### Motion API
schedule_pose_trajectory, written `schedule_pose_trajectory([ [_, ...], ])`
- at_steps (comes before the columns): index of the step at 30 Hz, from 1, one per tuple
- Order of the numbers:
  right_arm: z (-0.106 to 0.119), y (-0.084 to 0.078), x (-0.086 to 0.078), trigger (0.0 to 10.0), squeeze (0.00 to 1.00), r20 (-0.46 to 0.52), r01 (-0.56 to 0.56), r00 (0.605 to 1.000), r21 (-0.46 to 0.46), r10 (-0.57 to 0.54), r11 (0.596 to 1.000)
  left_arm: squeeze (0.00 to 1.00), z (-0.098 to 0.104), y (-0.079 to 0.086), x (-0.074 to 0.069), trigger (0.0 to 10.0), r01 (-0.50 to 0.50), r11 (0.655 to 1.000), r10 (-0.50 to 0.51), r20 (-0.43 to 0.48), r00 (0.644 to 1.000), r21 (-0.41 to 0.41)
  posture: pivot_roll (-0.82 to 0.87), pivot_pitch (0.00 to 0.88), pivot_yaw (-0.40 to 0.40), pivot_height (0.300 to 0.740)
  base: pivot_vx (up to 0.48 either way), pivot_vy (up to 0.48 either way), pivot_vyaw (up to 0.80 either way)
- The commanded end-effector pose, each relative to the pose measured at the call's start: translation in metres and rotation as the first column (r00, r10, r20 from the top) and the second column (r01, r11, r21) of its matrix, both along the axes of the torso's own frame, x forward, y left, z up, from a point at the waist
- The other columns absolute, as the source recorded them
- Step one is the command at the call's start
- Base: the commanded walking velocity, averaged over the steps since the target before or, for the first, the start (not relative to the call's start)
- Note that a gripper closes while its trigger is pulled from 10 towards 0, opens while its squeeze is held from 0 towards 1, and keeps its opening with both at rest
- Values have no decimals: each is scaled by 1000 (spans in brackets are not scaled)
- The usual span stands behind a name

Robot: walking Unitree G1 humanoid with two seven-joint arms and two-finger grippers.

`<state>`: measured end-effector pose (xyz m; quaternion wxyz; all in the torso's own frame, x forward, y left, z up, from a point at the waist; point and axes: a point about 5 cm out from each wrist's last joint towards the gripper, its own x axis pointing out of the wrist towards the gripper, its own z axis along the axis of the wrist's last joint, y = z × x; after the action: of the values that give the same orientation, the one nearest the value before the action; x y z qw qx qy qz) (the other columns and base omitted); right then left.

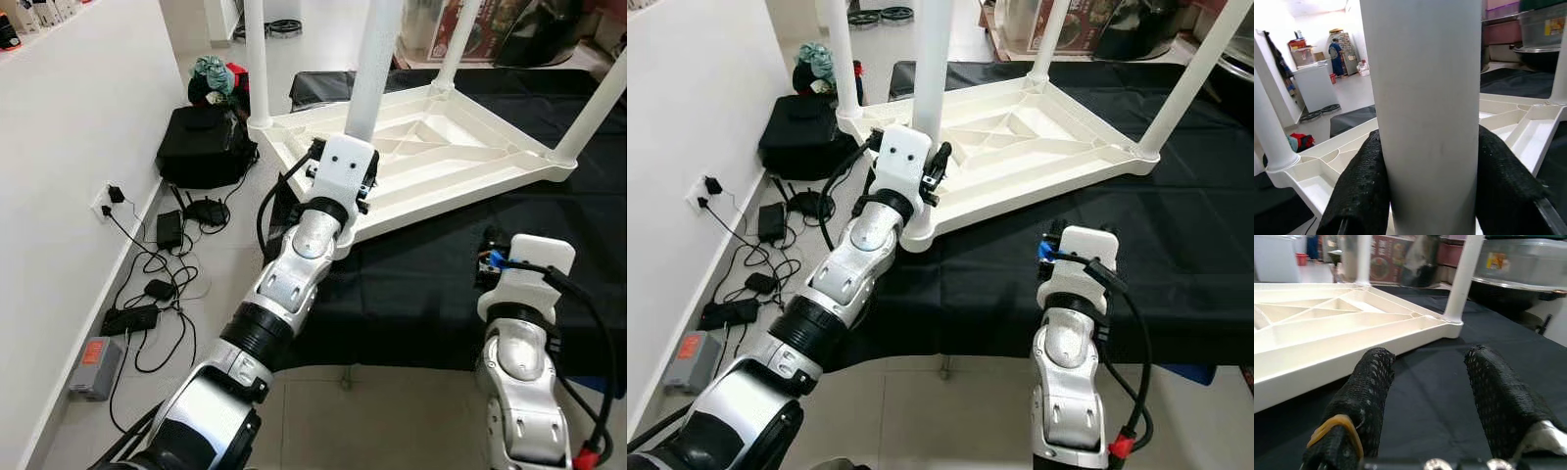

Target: Building children table

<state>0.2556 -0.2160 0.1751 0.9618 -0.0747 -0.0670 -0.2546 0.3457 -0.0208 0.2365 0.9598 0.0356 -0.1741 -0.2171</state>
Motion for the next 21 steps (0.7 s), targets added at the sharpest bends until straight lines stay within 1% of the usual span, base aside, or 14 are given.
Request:
schedule_pose_trajectory([
  [1, 0, -8, -3, 10000, 0, -5, 45, 999, 1, -45, 999, 0, 29, -109, -75, 0, 375, 913, -377, 21, 926, -162, 9, 60, 52, 740, 0, 0, 0],
  [2, 2, -16, -4, 10000, 0, -1, 72, 997, -3, -72, 997, 0, 36, -116, -85, 0, 456, 873, -453, 58, 889, -174, 7, 53, 51, 740, 0, 0, 0],
  [3, 2, -16, -4, 10000, 0, -1, 72, 997, -3, -72, 997, 0, 36, -116, -85, 0, 456, 873, -453, 58, 889, -174, 7, 53, 51, 740, 0, 0, 0],
  [4, 2, -19, -4, 10000, 0, -2, 79, 997, -4, -79, 997, 0, 42, -119, -89, 0, 486, 859, -477, 91, 874, -163, 6, 54, 50, 740, 0, 0, 0],
  [6, 1, -23, -5, 10000, 0, -3, 92, 996, 4, -92, 996, 0, 47, -120, -91, 0, 493, 859, -478, 130, 869, -137, 0, 56, 57, 740, 0, 0, 0],
  [9, 1, -22, -5, 10000, 0, -2, 90, 996, 6, -90, 996, 0, 45, -121, -92, 0, 507, 854, -493, 129, 860, -118, -2, 53, 58, 740, 0, 0, 0],
  [10, 2, -19, -4, 10000, 0, -2, 81, 997, 4, -81, 997, 0, 40, -121, -92, 0, 513, 851, -503, 107, 857, -111, -2, 53, 58, 740, 0, 0, 0],
  [11, 2, -19, -4, 10000, 0, -2, 81, 997, 4, -81, 997, 0, 40, -121, -92, 0, 513, 851, -503, 107, 857, -111, -2, 53, 58, 740, 0, 0, 0],
  [12, 2, -18, -4, 10000, 0, -4, 78, 997, 6, -78, 997, 0, 37, -120, -92, 10000, 511, 853, -503, 93, 859, -105, -1, 54, 54, 740, 0, 0, 0],
  [16, 2, -17, -3, 10000, 0, -3, 71, 997, 14, -71, 997, 0, 34, -118, -91, 10000, 505, 856, -499, 81, 863, -108, -1, 54, 54, 740, 0, 0, 0],
  [18, 1, -14, -2, 10000, 0, -1, 66, 998, 22, -66, 998, 0, 21, -110, -85, 10000, 497, 860, -497, 31, 867, -119, 10, 59, 49, 740, 0, 0, 0],
  [20, 1, -14, -2, 10000, 0, -1, 66, 998, 22, -66, 998, 0, 21, -110, -85, 10000, 497, 860, -497, 31, 867, -119, 10, 59, 49, 740, 0, 0, 0],
  [21, 1, -13, -1, 10000, 0, 0, 60, 998, 24, -60, 998, 0, 15, -107, -82, 10000, 500, 858, -503, 3, 864, -120, 13, 58, 44, 740, 0, 0, 0],
])
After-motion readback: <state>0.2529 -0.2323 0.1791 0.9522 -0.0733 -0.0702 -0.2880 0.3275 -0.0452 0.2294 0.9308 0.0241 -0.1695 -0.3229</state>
